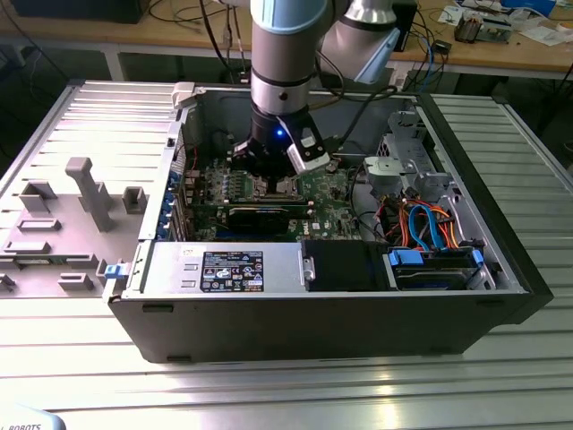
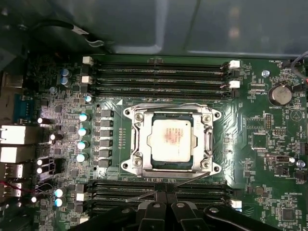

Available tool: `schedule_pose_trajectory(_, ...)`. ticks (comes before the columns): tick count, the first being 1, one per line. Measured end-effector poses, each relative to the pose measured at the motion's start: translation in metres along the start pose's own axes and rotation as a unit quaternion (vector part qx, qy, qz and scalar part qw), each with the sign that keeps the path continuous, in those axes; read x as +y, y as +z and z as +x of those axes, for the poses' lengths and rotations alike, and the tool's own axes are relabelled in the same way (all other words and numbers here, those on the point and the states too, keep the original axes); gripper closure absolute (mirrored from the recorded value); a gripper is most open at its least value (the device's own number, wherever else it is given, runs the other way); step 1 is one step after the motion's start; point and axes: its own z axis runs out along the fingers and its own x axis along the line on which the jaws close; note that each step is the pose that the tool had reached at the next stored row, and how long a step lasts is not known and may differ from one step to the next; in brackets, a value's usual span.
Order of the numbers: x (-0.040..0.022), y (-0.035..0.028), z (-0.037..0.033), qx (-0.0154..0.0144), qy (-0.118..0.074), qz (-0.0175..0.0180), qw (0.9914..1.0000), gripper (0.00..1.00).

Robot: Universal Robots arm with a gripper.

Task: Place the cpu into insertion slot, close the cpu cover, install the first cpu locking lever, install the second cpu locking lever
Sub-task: 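Install the second cpu locking lever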

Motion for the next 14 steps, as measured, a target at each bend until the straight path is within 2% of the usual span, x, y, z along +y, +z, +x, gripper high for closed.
schedule_pose_trajectory(3, -0.0019, 0.0004, 0.0052, -0.0001, 0.0, -0.0029, 1.0, 0.89)
schedule_pose_trajectory(8, -0.003, 0.0012, 0.0126, -0.0001, 0.0, -0.005, 0.99999, 0.89)
schedule_pose_trajectory(14, -0.0072, 0.0014, 0.0172, -0.0001, 0.0, -0.0078, 0.99997, 0.89)
